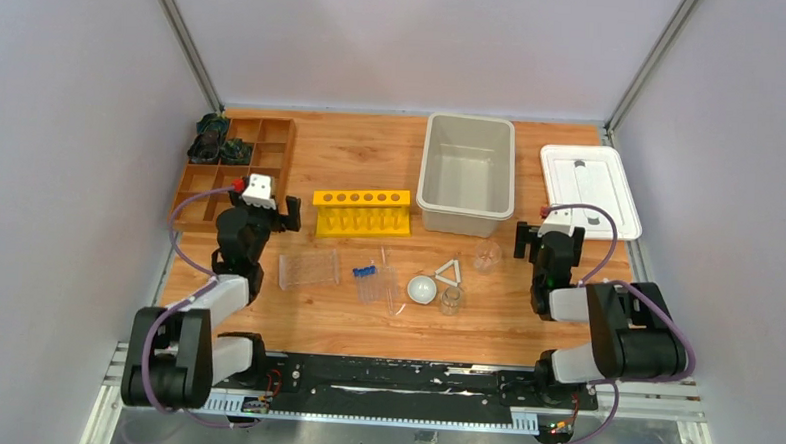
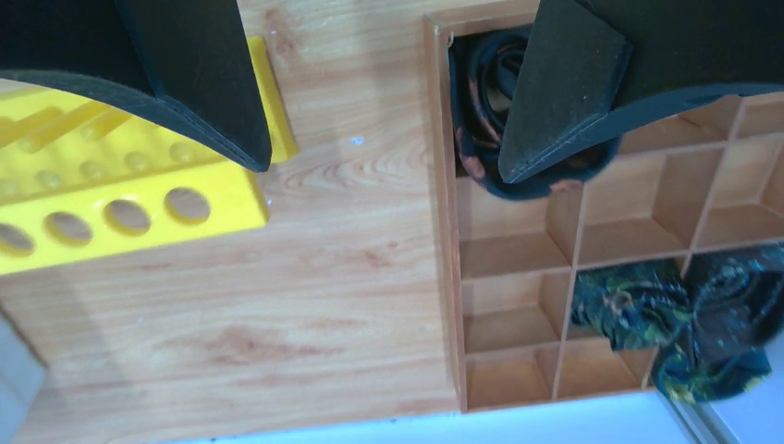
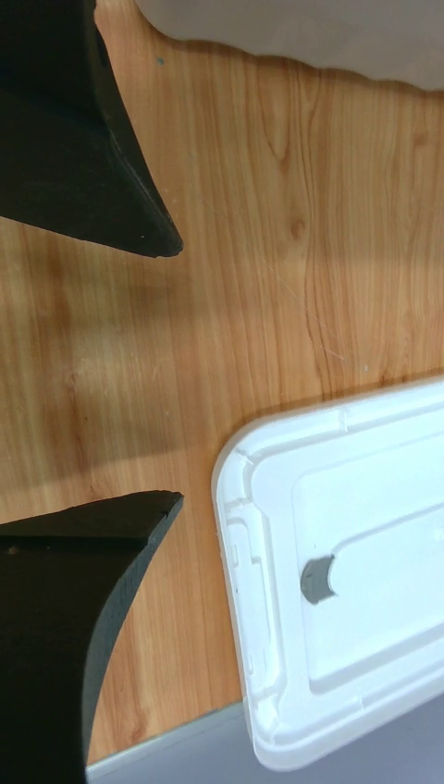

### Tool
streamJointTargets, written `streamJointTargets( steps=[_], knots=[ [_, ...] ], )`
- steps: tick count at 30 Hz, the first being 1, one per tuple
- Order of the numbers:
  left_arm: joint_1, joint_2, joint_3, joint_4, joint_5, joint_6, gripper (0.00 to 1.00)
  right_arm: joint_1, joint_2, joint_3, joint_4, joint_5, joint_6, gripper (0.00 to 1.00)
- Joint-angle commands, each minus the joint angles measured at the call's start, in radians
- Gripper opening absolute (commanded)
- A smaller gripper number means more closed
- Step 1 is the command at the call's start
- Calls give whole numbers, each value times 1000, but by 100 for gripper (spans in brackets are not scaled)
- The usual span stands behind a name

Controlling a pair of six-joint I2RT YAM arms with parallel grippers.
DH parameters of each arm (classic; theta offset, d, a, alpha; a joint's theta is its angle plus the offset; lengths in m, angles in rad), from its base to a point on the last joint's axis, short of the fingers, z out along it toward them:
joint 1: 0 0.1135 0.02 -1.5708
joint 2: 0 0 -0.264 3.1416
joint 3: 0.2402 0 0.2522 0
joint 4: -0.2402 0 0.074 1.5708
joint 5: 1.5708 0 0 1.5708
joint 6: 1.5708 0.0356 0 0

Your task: Organize the chemistry lab equipment

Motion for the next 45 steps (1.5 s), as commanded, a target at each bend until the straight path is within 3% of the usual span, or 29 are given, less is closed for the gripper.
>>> streamJointTargets(
  steps=[1, 3, 5, 9, 12, 15, 18, 24, 31, 37, 45],
  knots=[
    [7, -134, 95, -248, 31, -18, 100, -9, -93, 93, -205, 174, 37, 100],
    [8, -184, 159, -395, 48, -34, 100, -9, -154, 277, -627, 215, 81, 100],
    [8, -222, 222, -522, 72, -36, 100, -9, -145, 462, -888, 214, 151, 100],
    [8, -267, 368, -823, 85, -3, 100, -11, -181, 617, -1170, 186, 341, 100],
    [8, -272, 488, -1023, 52, 53, 100, -19, -225, 674, -1278, 21, 456, 100],
    [8, -273, 584, -1157, 10, 93, 100, -8, -286, 701, -1308, -228, 427, 100],
    [13, -283, 635, -1226, 6, 91, 100, 149, -361, 734, -1358, -114, 417, 100],
    [15, -276, 707, -1309, 22, 32, 100, 519, -357, 833, -1474, 63, 447, 88],
    [17, -253, 790, -1491, 38, 64, 100, 849, -149, 903, -1460, 113, 524, 66],
    [16, -261, 796, -1578, 37, 117, 100, 960, 122, 1052, -1446, 86, 517, 55],
    [16, -299, 799, -1611, 112, 134, 100, 962, 352, 1145, -1374, 60, 530, 55]
  ],
)
